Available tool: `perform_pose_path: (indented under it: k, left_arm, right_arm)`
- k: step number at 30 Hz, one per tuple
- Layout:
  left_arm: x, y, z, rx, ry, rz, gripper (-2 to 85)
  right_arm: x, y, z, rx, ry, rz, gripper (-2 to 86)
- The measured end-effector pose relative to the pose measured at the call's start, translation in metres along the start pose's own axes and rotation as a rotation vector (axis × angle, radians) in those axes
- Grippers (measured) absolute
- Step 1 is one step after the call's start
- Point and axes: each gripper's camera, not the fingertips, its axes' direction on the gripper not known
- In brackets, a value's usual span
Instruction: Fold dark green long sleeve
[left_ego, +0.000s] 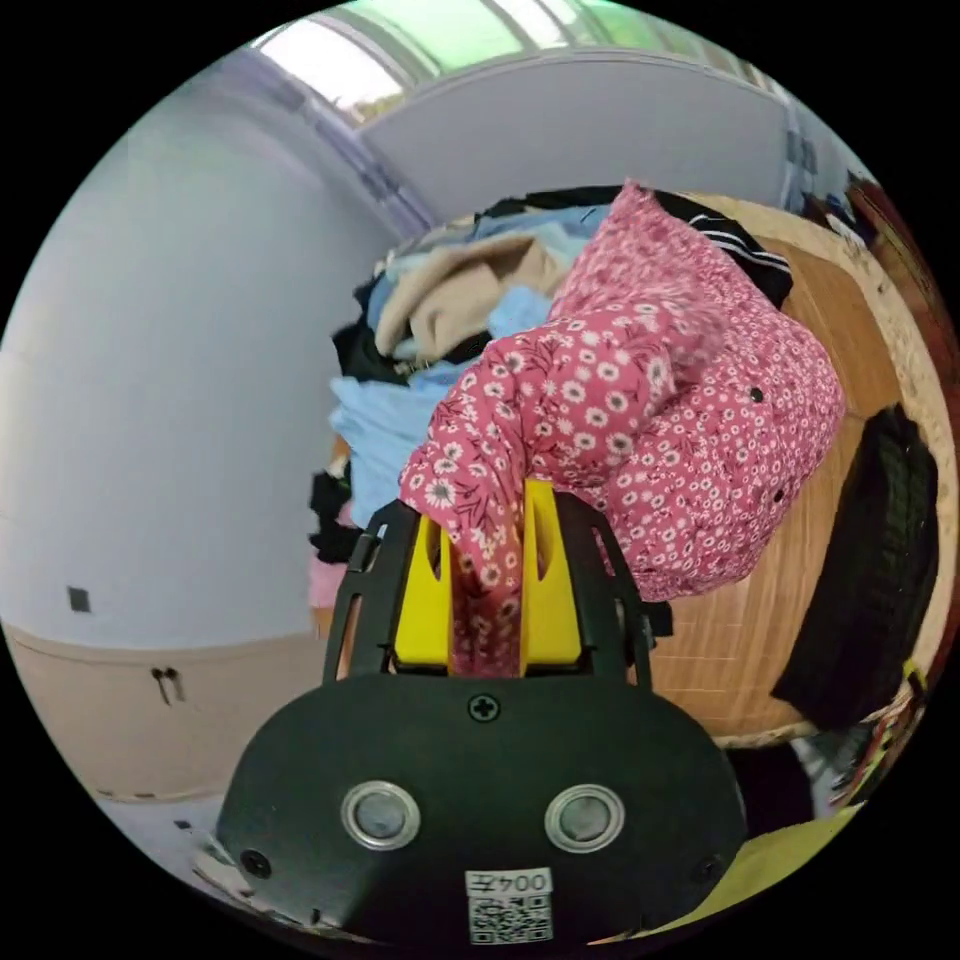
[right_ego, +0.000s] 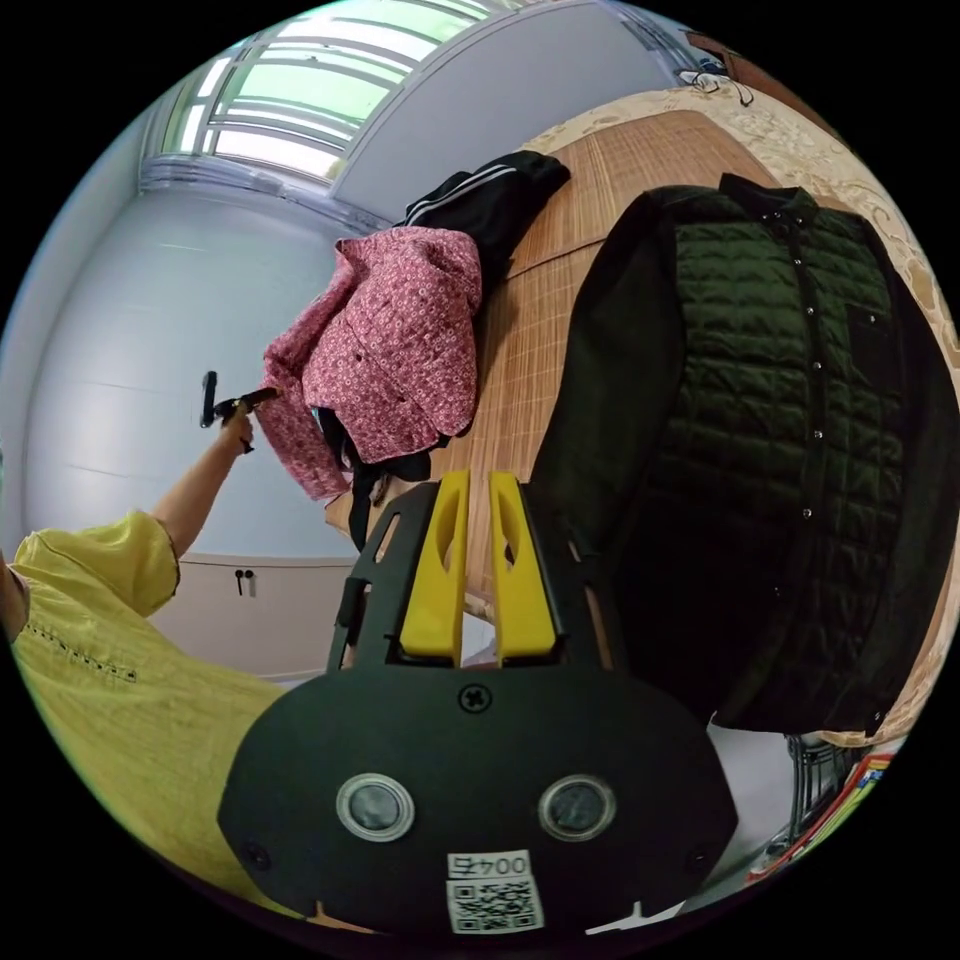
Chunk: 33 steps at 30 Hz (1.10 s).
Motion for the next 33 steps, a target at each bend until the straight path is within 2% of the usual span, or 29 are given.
perform_pose_path:
  k: [1, 4, 8, 9, 11, 13, 14, 16, 19, 21, 23, 27, 33]
  left_arm:
    - [-0.021, 0.01, 0.001, 0.036, 0.11, -0.105, 13.5]
    - [-0.073, 0.024, -0.005, 0.076, 0.236, -0.297, 19.0]
    - [-0.11, 0.031, -0.046, 0.215, 0.335, -0.324, 22.4]
    - [-0.101, 0.029, -0.066, 0.276, 0.326, -0.265, 22.0]
    - [-0.055, 0.024, -0.088, 0.301, 0.305, -0.092, 21.0]
    - [0.052, 0.033, -0.081, 0.238, 0.331, 0.21, 19.6]
    - [0.085, 0.039, -0.072, 0.204, 0.339, 0.287, 19.6]
    - [0.218, 0.084, -0.017, 0.052, 0.41, 0.541, 20.0]
    - [0.363, 0.158, 0.067, -0.143, 0.537, 0.73, 21.1]
    - [0.427, 0.198, 0.114, -0.288, 0.567, 0.773, 21.9]
    - [0.462, 0.22, 0.144, -0.383, 0.606, 0.703, 22.7]
    - [0.482, 0.236, 0.166, -0.409, 0.552, 0.513, 23.5]
    - [0.501, 0.246, 0.161, -0.398, 0.53, 0.471, 18.5]
  right_arm:
    - [0.0, 0.002, 0.002, -0.006, 0.004, 0.001, 5.5]
    - [0.001, 0.006, 0.004, 0.0, 0.009, 0.004, 6.4]
    - [0.007, 0.009, 0.008, 0.023, 0.023, 0.023, 7.1]
    - [0.008, 0.01, 0.009, 0.024, 0.031, 0.025, 7.1]
    - [0.012, 0.014, 0.017, 0.01, 0.102, 0.017, 7.1]
    - [0.017, 0.017, 0.031, -0.032, 0.197, 0.006, 6.8]
    - [0.022, 0.018, 0.043, -0.074, 0.257, 0.0, 6.7]
    - [0.029, 0.02, 0.062, -0.124, 0.338, -0.015, 6.8]
    - [0.04, 0.023, 0.09, -0.192, 0.429, -0.028, 6.8]
    - [0.045, 0.025, 0.103, -0.222, 0.446, -0.031, 7.3]
    - [0.048, 0.027, 0.118, -0.247, 0.454, -0.039, 8.4]
    - [0.05, 0.033, 0.137, -0.252, 0.444, -0.054, 9.9]
    - [0.042, 0.041, 0.171, -0.287, 0.5, -0.131, 10.1]
